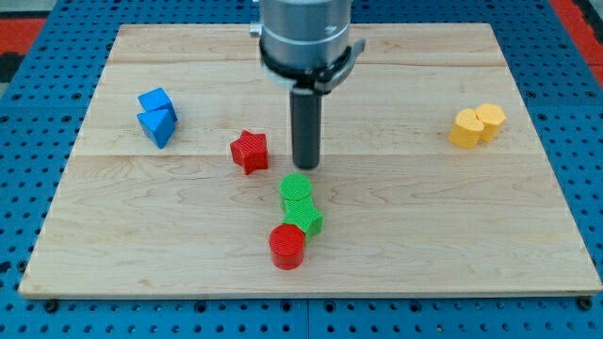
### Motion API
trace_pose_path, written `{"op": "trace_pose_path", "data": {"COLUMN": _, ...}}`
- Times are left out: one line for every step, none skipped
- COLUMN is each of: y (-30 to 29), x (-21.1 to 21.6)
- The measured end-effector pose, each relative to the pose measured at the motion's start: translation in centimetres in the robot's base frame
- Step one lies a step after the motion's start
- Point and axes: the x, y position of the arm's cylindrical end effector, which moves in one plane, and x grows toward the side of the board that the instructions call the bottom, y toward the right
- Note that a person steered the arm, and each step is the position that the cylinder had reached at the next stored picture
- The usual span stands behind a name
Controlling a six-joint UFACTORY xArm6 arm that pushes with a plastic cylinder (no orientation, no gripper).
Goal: Move the red star into the left side of the green blocks
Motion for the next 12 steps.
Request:
{"op": "trace_pose_path", "data": {"y": -1.8, "x": -6.3}}
{"op": "trace_pose_path", "data": {"y": -7.3, "x": -5.8}}
{"op": "trace_pose_path", "data": {"y": -10.9, "x": -3.1}}
{"op": "trace_pose_path", "data": {"y": -14.3, "x": -2.9}}
{"op": "trace_pose_path", "data": {"y": -8.8, "x": 3.3}}
{"op": "trace_pose_path", "data": {"y": -4.1, "x": 2.9}}
{"op": "trace_pose_path", "data": {"y": -4.8, "x": -3.0}}
{"op": "trace_pose_path", "data": {"y": -0.7, "x": -5.7}}
{"op": "trace_pose_path", "data": {"y": 3.8, "x": -10.3}}
{"op": "trace_pose_path", "data": {"y": 1.3, "x": -14.0}}
{"op": "trace_pose_path", "data": {"y": 1.0, "x": -14.3}}
{"op": "trace_pose_path", "data": {"y": 0.4, "x": -15.6}}
